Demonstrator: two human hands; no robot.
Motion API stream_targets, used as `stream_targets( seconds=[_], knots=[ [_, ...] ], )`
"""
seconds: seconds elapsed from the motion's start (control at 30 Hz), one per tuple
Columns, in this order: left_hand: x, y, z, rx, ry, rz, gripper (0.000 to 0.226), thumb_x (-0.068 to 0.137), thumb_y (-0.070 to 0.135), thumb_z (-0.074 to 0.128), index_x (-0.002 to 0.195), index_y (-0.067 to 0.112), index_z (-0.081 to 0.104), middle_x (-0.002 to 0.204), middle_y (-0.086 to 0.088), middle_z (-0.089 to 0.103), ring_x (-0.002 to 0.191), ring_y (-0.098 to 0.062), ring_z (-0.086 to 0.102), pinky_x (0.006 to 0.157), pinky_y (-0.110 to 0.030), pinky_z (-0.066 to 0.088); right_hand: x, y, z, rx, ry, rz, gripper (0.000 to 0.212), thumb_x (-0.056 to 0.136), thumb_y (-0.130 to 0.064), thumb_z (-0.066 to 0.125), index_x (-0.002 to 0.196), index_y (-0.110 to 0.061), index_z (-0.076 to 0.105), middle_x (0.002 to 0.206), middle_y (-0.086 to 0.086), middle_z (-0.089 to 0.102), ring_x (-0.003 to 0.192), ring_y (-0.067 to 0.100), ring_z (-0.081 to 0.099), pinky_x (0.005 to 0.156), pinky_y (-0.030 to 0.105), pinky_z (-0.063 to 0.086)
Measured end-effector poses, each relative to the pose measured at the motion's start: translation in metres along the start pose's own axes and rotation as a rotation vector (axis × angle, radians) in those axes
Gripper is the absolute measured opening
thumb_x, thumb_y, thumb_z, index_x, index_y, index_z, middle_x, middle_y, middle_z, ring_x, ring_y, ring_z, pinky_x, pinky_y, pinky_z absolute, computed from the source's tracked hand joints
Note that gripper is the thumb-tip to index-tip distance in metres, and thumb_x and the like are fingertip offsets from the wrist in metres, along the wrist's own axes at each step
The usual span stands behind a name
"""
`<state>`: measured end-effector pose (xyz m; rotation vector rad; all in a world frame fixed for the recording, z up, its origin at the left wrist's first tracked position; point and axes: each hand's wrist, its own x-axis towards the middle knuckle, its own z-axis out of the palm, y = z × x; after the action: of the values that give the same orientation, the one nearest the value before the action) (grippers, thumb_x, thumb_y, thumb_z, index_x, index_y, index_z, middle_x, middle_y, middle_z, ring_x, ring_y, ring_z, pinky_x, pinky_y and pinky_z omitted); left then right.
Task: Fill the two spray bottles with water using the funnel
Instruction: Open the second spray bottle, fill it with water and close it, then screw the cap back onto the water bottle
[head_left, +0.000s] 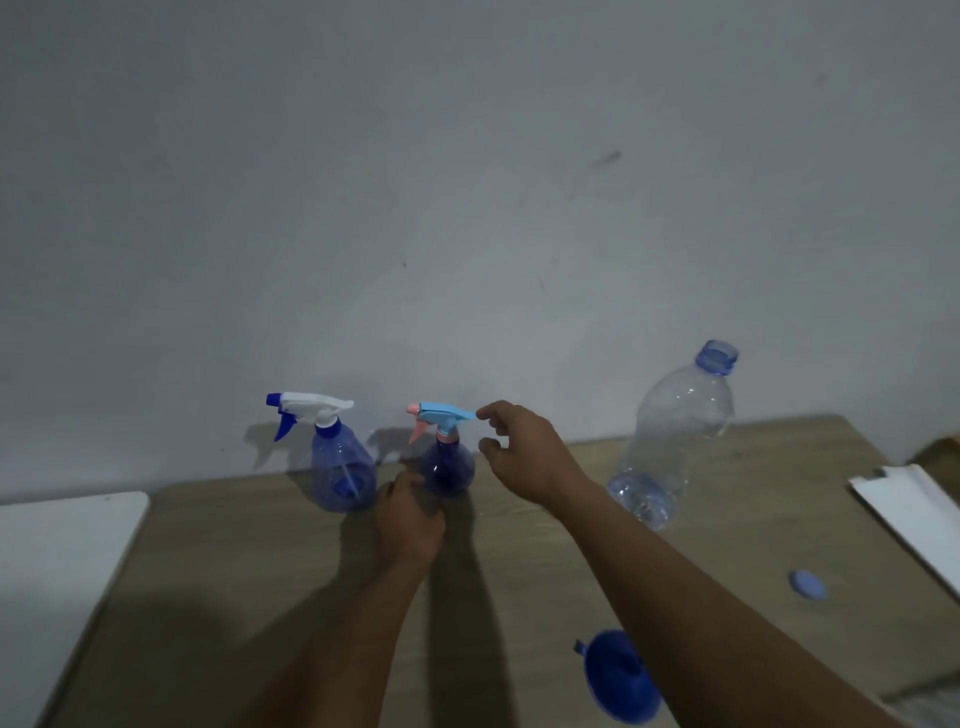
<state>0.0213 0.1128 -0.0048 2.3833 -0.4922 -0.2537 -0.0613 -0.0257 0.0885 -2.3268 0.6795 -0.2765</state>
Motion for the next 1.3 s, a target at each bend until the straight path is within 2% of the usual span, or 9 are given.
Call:
stream_targets(
  seconds=[0.1,0.2,0.4,0.6,0.7,0.8,0.97,1.13,1.3],
  knots=[
    [-0.018,0.011,-0.006,0.062,-0.088,0.064,0.015,0.09,0.018,0.064,0.105,0.017,0.061,0.103,-0.003,0.067,0.091,-0.018,0.063,0.081,-0.029,0.05,-0.029,-0.001,-0.019,-0.08,-0.048,0.014,0.033,0.097,-0.024,0.063,0.129,-0.022,0.06,0.125,0.004,0.065,0.109,0.019,0.062,0.09,0.029,0.05],
    [-0.03,0.03,-0.008,-0.003,-0.158,0.152,0.02,0.086,0.013,0.069,0.105,0.014,0.063,0.105,-0.007,0.067,0.094,-0.022,0.063,0.085,-0.035,0.052,-0.062,0.006,-0.041,-0.171,-0.085,0.048,0.029,0.096,-0.03,0.062,0.122,-0.019,0.064,0.121,0.007,0.068,0.107,0.022,0.064,0.089,0.03,0.05],
    [-0.041,0.095,-0.008,-0.033,-0.242,0.291,0.036,0.08,0.018,0.072,0.115,0.018,0.063,0.112,-0.002,0.066,0.098,-0.017,0.061,0.079,-0.023,0.043,-0.118,0.046,-0.085,-0.286,-0.159,0.204,0.038,0.096,-0.038,0.063,0.126,-0.015,0.065,0.123,0.008,0.067,0.116,0.026,0.061,0.088,0.029,0.045],
    [-0.054,0.158,0.017,-0.091,-0.312,0.357,0.068,0.075,0.033,0.079,0.135,0.021,0.05,0.129,-0.008,0.06,0.112,-0.023,0.06,0.089,-0.031,0.049,-0.144,0.121,-0.126,-0.354,-0.103,0.356,0.041,0.094,-0.039,0.063,0.129,-0.017,0.061,0.131,0.01,0.063,0.121,0.027,0.058,0.093,0.032,0.046],
    [-0.058,0.179,0.032,-0.113,-0.322,0.346,0.089,0.07,0.042,0.083,0.145,0.022,0.039,0.138,-0.011,0.053,0.123,-0.027,0.055,0.1,-0.037,0.047,-0.148,0.164,-0.142,-0.378,-0.102,0.406,0.047,0.094,-0.042,0.063,0.134,-0.017,0.057,0.134,0.011,0.061,0.125,0.028,0.055,0.096,0.033,0.045],
    [-0.064,0.194,0.046,-0.151,-0.309,0.306,0.102,0.063,0.047,0.087,0.147,0.023,0.035,0.141,-0.01,0.05,0.125,-0.027,0.052,0.102,-0.039,0.046,-0.15,0.203,-0.154,-0.399,-0.128,0.43,0.052,0.095,-0.045,0.061,0.137,-0.016,0.054,0.137,0.011,0.059,0.127,0.028,0.054,0.097,0.035,0.044],
    [-0.071,0.206,0.076,-0.257,-0.264,0.271,0.097,0.06,0.046,0.091,0.141,0.023,0.042,0.133,0.0,0.057,0.117,-0.02,0.058,0.1,-0.038,0.048,-0.151,0.266,-0.165,-0.42,-0.172,0.458,0.053,0.096,-0.042,0.061,0.141,-0.015,0.051,0.14,0.012,0.055,0.13,0.03,0.051,0.101,0.038,0.044],
    [-0.077,0.208,0.096,-0.359,-0.124,0.209,0.08,0.062,0.039,0.091,0.13,0.024,0.051,0.117,0.005,0.06,0.105,-0.016,0.06,0.089,-0.025,0.046,-0.158,0.318,-0.168,-0.396,-0.226,0.522,0.044,0.098,-0.023,0.049,0.141,-0.016,0.051,0.139,0.018,0.049,0.126,0.037,0.053,0.105,0.044,0.044],
    [-0.079,0.209,0.097,-0.377,-0.101,0.186,0.078,0.063,0.035,0.092,0.128,0.025,0.052,0.116,0.008,0.059,0.1,-0.011,0.058,0.073,-0.01,0.041,-0.158,0.34,-0.165,-0.416,-0.255,0.466,0.034,0.099,-0.025,0.051,0.131,-0.017,0.058,0.129,0.014,0.052,0.117,0.035,0.055,0.1,0.045,0.046]
  ],
)
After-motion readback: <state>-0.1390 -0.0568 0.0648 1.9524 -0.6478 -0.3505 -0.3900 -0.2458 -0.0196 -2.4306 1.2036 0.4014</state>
